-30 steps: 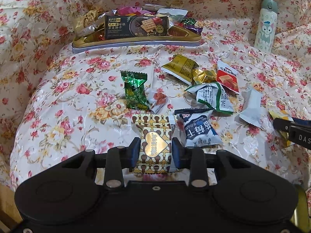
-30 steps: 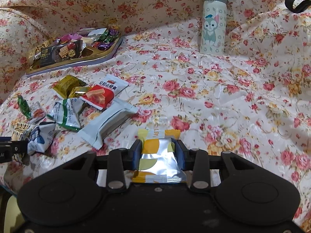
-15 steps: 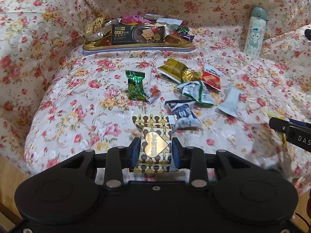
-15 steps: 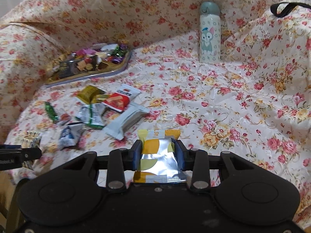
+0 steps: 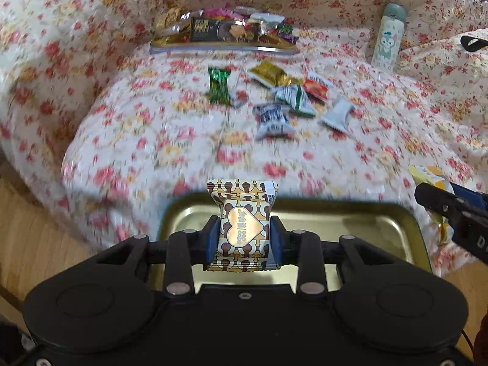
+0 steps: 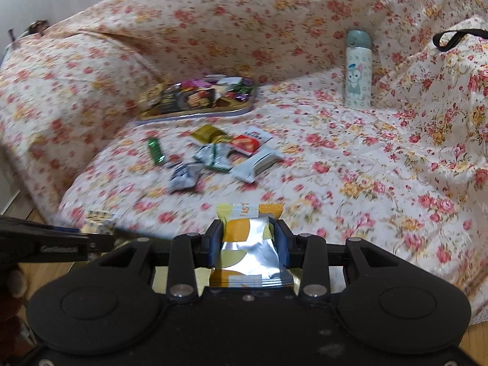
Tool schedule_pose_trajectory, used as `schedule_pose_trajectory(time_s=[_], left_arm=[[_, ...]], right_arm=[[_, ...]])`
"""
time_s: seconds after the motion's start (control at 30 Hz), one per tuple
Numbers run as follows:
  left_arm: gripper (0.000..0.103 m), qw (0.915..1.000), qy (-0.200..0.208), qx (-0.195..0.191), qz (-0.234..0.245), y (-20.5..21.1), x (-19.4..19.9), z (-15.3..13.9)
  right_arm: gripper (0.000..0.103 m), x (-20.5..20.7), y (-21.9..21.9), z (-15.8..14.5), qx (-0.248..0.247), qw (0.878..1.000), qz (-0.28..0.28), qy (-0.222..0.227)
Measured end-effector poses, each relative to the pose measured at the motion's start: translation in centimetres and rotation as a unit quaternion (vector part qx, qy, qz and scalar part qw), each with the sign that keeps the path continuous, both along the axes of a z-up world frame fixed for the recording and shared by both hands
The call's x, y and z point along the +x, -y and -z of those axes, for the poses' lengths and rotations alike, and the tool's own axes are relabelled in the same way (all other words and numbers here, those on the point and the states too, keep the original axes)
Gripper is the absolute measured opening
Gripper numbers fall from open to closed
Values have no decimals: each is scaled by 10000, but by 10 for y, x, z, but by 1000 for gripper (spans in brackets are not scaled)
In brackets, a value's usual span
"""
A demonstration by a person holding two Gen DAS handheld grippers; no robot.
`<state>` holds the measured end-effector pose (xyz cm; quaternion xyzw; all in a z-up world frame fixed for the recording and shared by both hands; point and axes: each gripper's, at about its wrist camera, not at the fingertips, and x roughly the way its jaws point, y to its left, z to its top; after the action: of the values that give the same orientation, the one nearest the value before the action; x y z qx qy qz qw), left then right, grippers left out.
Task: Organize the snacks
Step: 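Carry the wafer and yellow-silver packet with both tools over the gold tray, then open both tools to drop the wafer and packet into the gold tray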
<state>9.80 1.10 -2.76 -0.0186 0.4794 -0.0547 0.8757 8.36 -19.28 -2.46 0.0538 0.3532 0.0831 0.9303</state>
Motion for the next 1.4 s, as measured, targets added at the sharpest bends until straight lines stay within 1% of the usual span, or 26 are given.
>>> schedule_pose_trajectory(time_s=[0.13, 0.23, 0.33, 0.43, 0.6, 0.73, 0.9, 1.0, 1.1, 1.23, 1.4], left_arm=[[42, 9999, -114, 84, -39, 3, -17, 4], [42, 9998, -171, 100, -42, 4, -29, 6], [42, 9996, -291, 1, -47, 3, -40, 9], [42, 9988, -472, -128, -71, 1, -47, 13], [42, 9975, -690, -56, -144, -1, -56, 24], [42, 9954, -920, -117, -255, -6, -55, 33], [42, 9934, -1078, -205, -347, -11, -57, 38], [43, 9919, -1160, -285, -422, -13, -57, 41], [43, 9914, -1187, -288, -477, -15, -59, 42], [43, 9909, -1209, -303, -500, -16, -59, 43], [43, 9933, -1022, -214, -490, -14, -59, 38]], right_arm=[[39, -25, -4, -1, 83, 9998, -171, -50], [39, -41, -5, 3, 204, 9990, -319, -255], [39, -51, -4, 8, 337, 9974, -385, -500], [39, -56, 0, 13, 494, 9957, -310, -718], [39, -60, 5, 23, 684, 9918, -277, -1040], [39, -60, 2, 32, 615, 9904, -271, -1207], [39, -62, -2, 39, 557, 9883, -389, -1363], [39, -62, -3, 45, 543, 9873, -349, -1452], [39, -63, -2, 48, 558, 9861, -332, -1532], [39, -64, -4, 48, 480, 9866, -320, -1529], [39, -64, -5, 48, 447, 9869, -309, -1519]])
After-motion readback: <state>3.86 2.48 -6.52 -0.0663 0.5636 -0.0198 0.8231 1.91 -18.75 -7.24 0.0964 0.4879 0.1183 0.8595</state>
